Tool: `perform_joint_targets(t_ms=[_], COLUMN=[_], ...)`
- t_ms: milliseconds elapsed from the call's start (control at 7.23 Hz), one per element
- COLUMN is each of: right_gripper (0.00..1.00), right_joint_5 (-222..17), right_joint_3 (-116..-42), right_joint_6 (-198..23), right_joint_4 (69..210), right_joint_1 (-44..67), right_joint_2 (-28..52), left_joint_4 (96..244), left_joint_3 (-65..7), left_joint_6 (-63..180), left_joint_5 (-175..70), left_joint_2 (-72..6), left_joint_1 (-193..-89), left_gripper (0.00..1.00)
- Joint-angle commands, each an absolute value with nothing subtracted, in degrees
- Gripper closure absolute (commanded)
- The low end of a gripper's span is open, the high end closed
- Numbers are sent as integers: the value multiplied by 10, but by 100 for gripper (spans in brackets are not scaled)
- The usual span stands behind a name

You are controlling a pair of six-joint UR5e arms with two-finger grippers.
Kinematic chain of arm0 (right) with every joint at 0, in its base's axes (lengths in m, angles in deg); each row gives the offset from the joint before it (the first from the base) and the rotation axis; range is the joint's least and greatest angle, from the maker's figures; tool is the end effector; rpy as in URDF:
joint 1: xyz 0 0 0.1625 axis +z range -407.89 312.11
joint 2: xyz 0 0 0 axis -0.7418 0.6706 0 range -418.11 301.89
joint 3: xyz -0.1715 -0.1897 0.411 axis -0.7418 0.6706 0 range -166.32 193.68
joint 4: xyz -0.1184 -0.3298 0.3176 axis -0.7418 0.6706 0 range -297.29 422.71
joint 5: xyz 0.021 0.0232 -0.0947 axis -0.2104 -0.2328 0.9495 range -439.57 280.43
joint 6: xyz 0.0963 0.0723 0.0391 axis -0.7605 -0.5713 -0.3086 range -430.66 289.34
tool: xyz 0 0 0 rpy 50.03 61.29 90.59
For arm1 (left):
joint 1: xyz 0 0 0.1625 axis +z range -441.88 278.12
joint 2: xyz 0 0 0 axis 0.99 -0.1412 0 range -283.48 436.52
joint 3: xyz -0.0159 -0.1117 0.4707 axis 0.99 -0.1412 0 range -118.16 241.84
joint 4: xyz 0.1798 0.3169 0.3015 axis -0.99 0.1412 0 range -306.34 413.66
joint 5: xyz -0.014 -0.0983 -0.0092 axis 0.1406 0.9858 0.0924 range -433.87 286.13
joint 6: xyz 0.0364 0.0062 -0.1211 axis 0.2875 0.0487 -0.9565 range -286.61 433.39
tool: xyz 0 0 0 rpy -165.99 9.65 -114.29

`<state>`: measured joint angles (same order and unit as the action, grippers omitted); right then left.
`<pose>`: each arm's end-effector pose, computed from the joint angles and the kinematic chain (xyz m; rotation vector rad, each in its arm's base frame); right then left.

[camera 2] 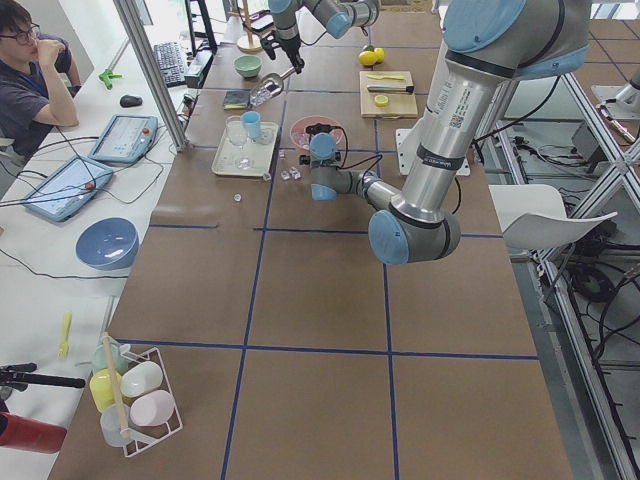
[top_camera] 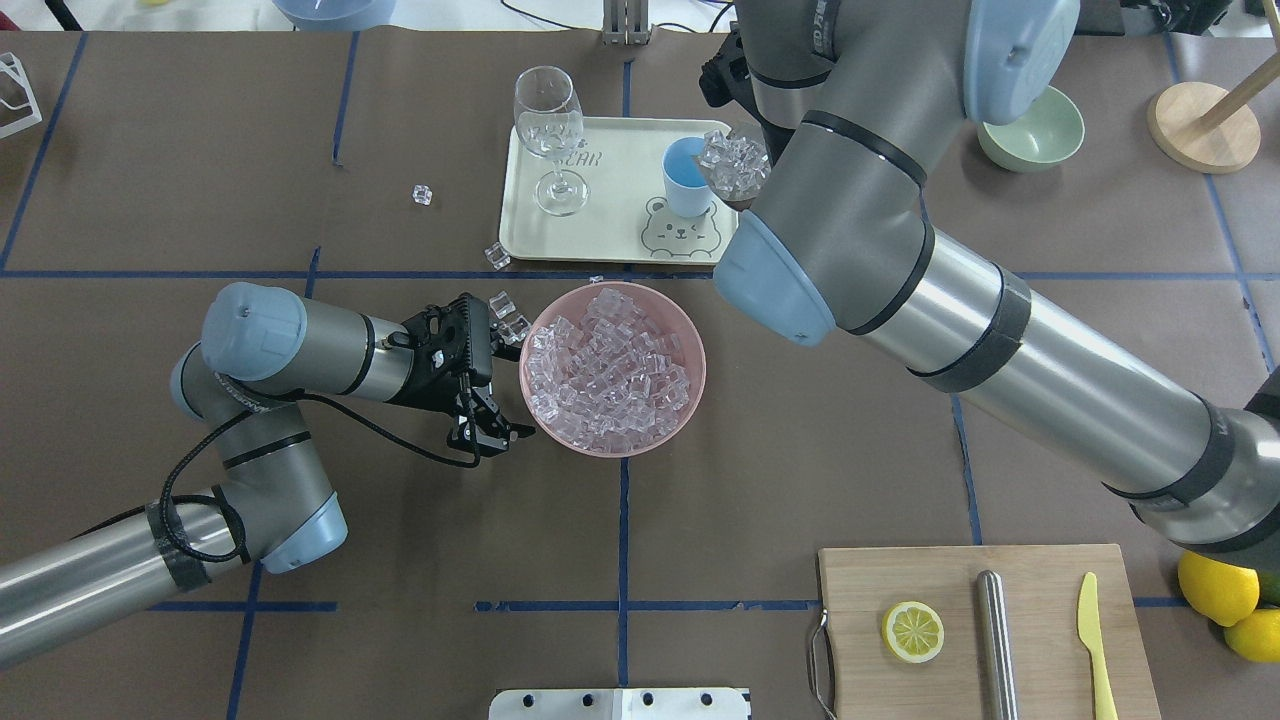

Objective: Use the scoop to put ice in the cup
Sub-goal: 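Tilt the scoop with the right gripper to pour ice into the blue cup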

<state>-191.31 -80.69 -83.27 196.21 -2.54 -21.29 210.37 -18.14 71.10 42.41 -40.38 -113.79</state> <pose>-0.4700 -0.5987 0.1595 0.0324 -0.4543 -0.5963 0.6189 -0.4763 0.3760 1.1163 1.1097 1.1114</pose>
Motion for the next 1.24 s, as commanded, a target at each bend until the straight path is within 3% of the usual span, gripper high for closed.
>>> perform_joint_targets(t_ms=[0,1106], right_gripper=[100,100], right_joint_5=[-1899,-1901], right_joint_3=[-804,-801], right_joint_6=[-780,-752], right_joint_4=[1996,2016], right_joint_1=[-24,-17], right_joint_2=[-220,-232], left_joint_4=[2104,2104], left_joint_3=[-181,-181], left_joint_6=[711,711], left_joint_5=[424,424], left_joint_2=[-404,-404], left_joint_1=[-1138,-1138], left_gripper=[0,0])
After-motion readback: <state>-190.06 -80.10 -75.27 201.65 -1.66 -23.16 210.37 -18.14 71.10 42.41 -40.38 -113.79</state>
